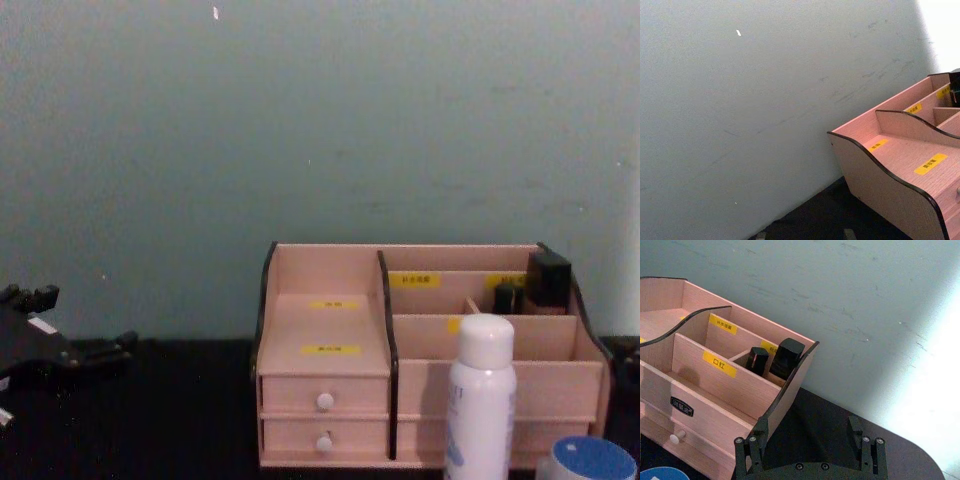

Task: Pick up the facial cleanser and watermelon frost from the table and place them into the tiered storage box.

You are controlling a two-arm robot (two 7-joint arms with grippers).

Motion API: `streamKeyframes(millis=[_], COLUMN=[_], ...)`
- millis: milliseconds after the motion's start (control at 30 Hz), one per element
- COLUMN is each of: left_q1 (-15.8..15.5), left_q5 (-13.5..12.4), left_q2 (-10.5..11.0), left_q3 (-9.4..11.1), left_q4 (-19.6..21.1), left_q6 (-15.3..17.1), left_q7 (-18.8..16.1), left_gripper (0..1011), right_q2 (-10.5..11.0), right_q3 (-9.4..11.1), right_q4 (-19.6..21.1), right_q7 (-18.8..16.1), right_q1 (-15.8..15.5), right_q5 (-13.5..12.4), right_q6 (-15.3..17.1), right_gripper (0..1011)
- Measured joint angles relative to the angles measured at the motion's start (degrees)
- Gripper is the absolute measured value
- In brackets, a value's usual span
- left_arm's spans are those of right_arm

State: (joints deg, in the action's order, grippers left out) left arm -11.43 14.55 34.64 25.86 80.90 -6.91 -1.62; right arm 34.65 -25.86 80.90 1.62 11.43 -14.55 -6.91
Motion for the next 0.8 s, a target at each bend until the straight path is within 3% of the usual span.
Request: streamKeyframes(millis=[800], left_q1=[0.0], left_q5=[0.0], left_q2=[0.0], left_q3=[0.0], left_q4=[0.0], left_q6=[0.0], left_q7=[0.0], left_gripper=[1001], right_q2=[0.0], right_q3=[0.0], right_q4=[0.0], right_q7=[0.0], right_q1=[0.0], right_q5=[0.0], right_q6=[0.0], right_gripper=[1002])
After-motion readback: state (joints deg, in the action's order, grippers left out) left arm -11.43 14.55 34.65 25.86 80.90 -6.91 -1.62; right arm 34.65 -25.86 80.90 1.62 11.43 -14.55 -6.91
